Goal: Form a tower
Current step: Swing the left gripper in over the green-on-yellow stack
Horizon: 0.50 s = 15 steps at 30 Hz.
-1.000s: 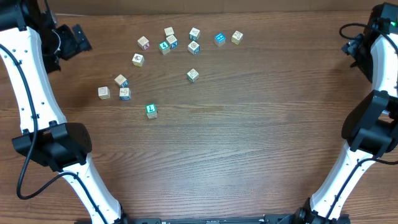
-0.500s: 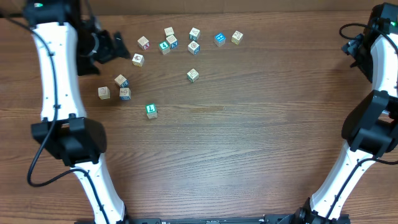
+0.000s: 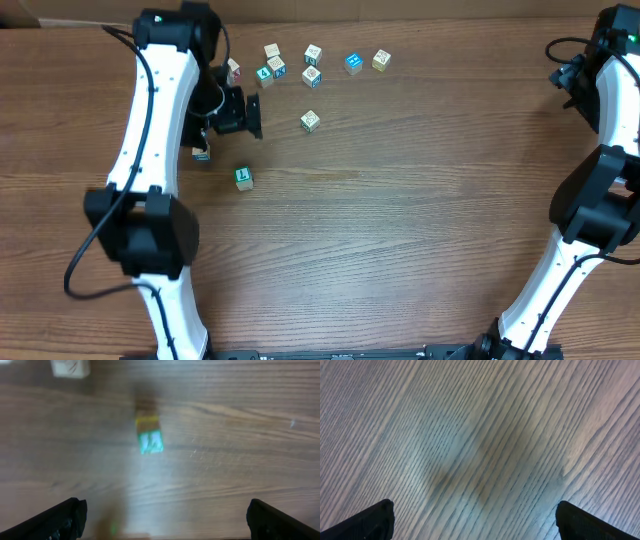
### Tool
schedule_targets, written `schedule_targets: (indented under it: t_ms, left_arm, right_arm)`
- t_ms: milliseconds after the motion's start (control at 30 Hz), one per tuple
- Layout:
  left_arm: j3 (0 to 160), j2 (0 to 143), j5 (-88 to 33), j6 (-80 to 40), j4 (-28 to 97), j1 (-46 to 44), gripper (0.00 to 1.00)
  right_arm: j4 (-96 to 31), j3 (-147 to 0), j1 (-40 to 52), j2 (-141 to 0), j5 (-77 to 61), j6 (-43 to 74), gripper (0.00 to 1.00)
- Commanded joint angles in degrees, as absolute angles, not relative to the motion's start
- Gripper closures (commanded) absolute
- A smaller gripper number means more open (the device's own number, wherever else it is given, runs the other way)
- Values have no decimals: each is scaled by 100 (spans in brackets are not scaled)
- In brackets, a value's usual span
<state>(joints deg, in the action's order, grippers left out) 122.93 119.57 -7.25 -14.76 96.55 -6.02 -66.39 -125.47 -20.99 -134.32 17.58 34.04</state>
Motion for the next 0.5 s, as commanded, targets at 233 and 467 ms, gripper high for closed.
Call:
schedule_targets:
  t_ms: [233,467]
  left_arm:
    - [10892,10565,-132,-2377,9303,-703,0]
    - [10053,10565,-259,-2491,8468,-790,1]
  right_arm:
    - [-6604,-12632,-2097,-13472,1837,3404,0]
    - [-6604,-12634,-2097,-13472,1837,3404,0]
